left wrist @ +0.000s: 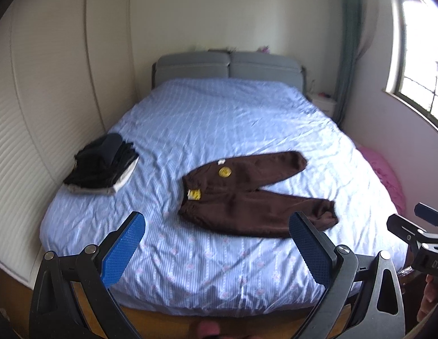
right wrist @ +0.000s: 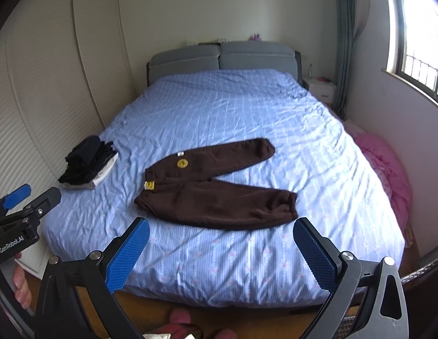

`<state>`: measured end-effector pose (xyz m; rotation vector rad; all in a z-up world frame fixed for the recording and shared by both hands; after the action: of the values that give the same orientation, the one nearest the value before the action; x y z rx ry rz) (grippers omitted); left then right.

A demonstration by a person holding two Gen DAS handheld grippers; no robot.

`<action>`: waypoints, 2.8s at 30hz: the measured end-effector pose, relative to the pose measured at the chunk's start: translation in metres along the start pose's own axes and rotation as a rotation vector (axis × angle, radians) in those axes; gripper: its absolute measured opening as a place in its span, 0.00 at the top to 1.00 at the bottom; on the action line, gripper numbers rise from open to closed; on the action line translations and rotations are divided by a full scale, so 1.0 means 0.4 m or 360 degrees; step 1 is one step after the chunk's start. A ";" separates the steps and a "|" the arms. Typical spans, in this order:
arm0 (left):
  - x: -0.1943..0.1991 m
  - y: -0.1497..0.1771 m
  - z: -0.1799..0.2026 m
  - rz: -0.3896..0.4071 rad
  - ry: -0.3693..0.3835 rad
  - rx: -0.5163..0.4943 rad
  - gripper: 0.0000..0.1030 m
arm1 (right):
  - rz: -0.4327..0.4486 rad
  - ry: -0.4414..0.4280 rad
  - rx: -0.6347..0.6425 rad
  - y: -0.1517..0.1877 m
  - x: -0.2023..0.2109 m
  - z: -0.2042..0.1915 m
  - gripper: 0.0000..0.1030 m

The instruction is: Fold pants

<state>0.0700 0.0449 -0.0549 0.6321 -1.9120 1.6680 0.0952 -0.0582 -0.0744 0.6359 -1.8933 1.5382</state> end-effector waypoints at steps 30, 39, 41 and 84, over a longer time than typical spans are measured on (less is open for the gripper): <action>-0.912 0.223 -0.046 -0.0927 -0.0012 0.0144 0.03 | -0.0681 0.0320 -0.0392 0.183 -0.868 0.177 0.04; -1.043 0.313 -0.035 -0.1170 0.0046 0.0433 0.08 | -0.0947 0.0271 -0.0686 0.289 -0.991 0.259 0.17; -1.071 0.327 -0.039 -0.1202 0.0064 0.0505 0.14 | -0.0981 0.0248 -0.0761 0.303 -1.010 0.273 0.18; -1.452 -0.162 -0.168 -0.1103 0.0093 0.0816 0.65 | -0.0629 -0.0063 -0.0557 -0.474 -1.450 0.179 0.76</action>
<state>0.5563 0.1082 -0.3797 1.2524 -1.0152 1.6506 0.6212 -0.1745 -0.3700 0.8215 -1.8659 0.9274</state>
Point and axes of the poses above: each gripper's, at about its wrist camera, not at the fingertips, and x roughly against the way its jaws point, z to its right, y to its underside, the point moved 9 cm from there along -x, roughly the way its jaws point, and after that the axes turned 8 degrees about -x, right-handed, at the moved point
